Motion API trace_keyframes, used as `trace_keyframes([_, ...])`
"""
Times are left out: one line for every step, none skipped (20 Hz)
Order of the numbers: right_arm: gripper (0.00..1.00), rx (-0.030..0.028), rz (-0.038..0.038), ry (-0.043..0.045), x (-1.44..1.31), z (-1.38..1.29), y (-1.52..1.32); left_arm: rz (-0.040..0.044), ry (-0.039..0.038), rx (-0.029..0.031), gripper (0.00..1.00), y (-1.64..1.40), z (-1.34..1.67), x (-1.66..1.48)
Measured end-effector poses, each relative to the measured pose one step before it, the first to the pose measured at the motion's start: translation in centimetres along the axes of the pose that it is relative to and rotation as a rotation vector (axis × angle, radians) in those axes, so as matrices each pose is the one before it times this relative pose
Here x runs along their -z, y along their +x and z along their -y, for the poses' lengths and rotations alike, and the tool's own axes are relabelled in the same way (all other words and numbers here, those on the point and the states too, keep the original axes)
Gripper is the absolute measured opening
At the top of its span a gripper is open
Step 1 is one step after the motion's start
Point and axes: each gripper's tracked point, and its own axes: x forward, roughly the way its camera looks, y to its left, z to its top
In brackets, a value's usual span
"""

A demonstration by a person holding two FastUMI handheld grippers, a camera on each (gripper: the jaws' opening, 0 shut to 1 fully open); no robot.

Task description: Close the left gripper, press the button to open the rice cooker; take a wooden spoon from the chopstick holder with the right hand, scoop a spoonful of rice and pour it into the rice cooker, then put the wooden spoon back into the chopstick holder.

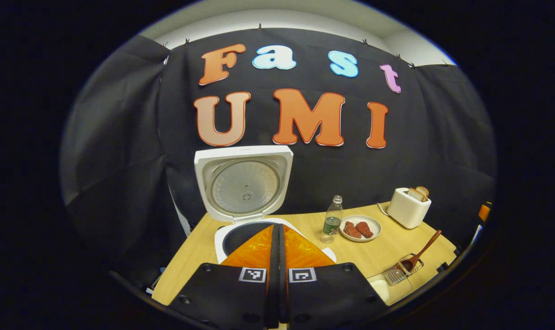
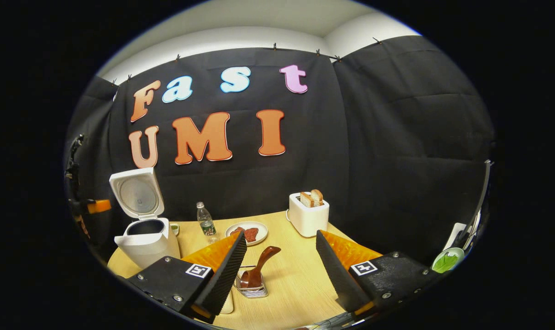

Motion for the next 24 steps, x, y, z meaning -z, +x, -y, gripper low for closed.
trace_keyframes([0.95,-0.00956,-0.01341,0.00108,0.683,-0.339,0.633,0.02104,-0.00631,-0.01623,0.04,-1.26,-0.352,-0.37])
trace_keyframes([0.95,-0.01522,-0.0167,0.00895,0.765,-0.42,0.539,0.02171,-0.0134,-0.00622,0.04,-0.929,-0.264,-0.657])
trace_keyframes([0.95,-0.0262,-0.01158,0.02034,0.595,-0.649,0.428,0.01859,-0.0086,0.00403,0.04,-0.683,-0.164,-0.573])
trace_keyframes([0.95,-0.02846,-0.00928,0.02494,0.595,-0.619,0.511,0.01572,0.00335,0.00788,0.05,-0.422,-0.243,-0.458])
trace_keyframes([1.0,-0.0218,-0.01759,0.02736,0.794,-0.412,0.714,0.00004,0.00825,-0.00639,0.05,-0.297,-0.512,-0.112])
trace_keyframes([0.95,-0.00908,-0.02232,0.02345,0.806,-0.17,0.839,-0.00741,0.0012,-0.01485,0.05,-0.301,-0.73,-0.004])
trace_keyframes([0.95,-0.00452,-0.01902,0.01663,0.838,0.054,0.98,-0.00096,-0.00731,-0.01344,0.05,-0.521,-0.605,-0.182])
trace_keyframes([0.95,0.00261,-0.02168,0.01205,0.775,0.175,0.952,0.01301,-0.00884,-0.02186,0.05,-0.288,-0.752,-0.049])
trace_keyframes([0.95,0.00266,-0.02005,0.00941,0.843,0.2,1.033,0.00013,-0.00599,-0.01422,0.05,-0.269,-0.634,0.278])
trace_keyframes([0.95,0.01015,-0.0301,0.012,0.83,0.373,0.988,-0.0115,-0.00488,-0.00288,0.05,-0.495,-0.277,0.506])
trace_keyframes([0.94,-0.00034,-0.02568,0.01695,0.797,0.205,0.876,-0.0097,-0.00078,-0.00388,0.05,-0.633,-0.369,0.487])
trace_keyframes([0.94,0.00039,-0.02179,0.01436,0.621,0.138,0.939,-0.00824,0.00538,-0.01087,0.05,-0.459,-0.572,0.312])
trace_keyframes([0.93,0.00657,-0.0184,0.00544,0.478,0.062,0.808,-0.00247,0.00477,-0.01482,0.05,-0.29,-0.786,0.052])
trace_keyframes([0.93,0.00321,-0.00754,0.00002,0.18,-0.075,0.886,0.00422,-0.00428,-0.00023,0.05,-0.27,-0.426,-0.168])
trace_keyframes([0.93,-0.002,-0.00375,0.00335,0.033,-0.074,0.661,0.00467,-0.00738,-0.00102,0.05,-0.623,-0.269,-0.229])
trace_keyframes([0.93,-0.00469,-0.00688,0.00795,0.035,0.001,0.591,0.00603,-0.00712,-0.0059,0.05,-0.069,-0.521,-0.197])
trace_keyframes([0.93,-0.00143,-0.01103,0.01088,0.271,-0.047,0.764,0.00504,-0.00555,-0.0082,0.05,-0.23,-0.553,-0.072])
trace_keyframes([0.93,0.00231,-0.02044,0.01303,0.477,0.087,0.747,-0.00009,-0.00412,-0.01028,0.05,-0.22,-0.599,-0.104])
trace_keyframes([0.91,0.0032,-0.02,0.01517,0.412,0.137,0.571,-0.00176,-0.00325,-0.01162,0.06,-0.27,-0.497,0.137])
trace_keyframes([0.89,-0.00068,-0.0122,0.0173,0.392,0.103,0.427,0.00104,-0.00337,-0.00476,0.05,-0.128,-0.349,-0.026])
trace_keyframes([0.85,-0.00406,-0.00292,0.01638,0.089,-0.023,0.361,0.00295,-0.00087,-0.00274,0.05,-0.274,-0.248,-0.218])
trace_keyframes([0.82,-0.00565,-0.00398,0.01388,0.059,-0.086,0.409,0.00221,0.00378,-0.00028,0.05,-0.171,-0.264,-0.026])
trace_keyframes([0.79,-0.01018,-0.00524,0.01496,0.042,-0.265,0.319,0.00402,0.00654,0.00052,0.05,-0.122,-0.174,0.038])
trace_keyframes([0.77,-0.00621,-0.00732,0.01577,0.174,-0.026,0.255,-0.00397,0.00608,0.00415,0.05,-0.096,-0.069,0.225])
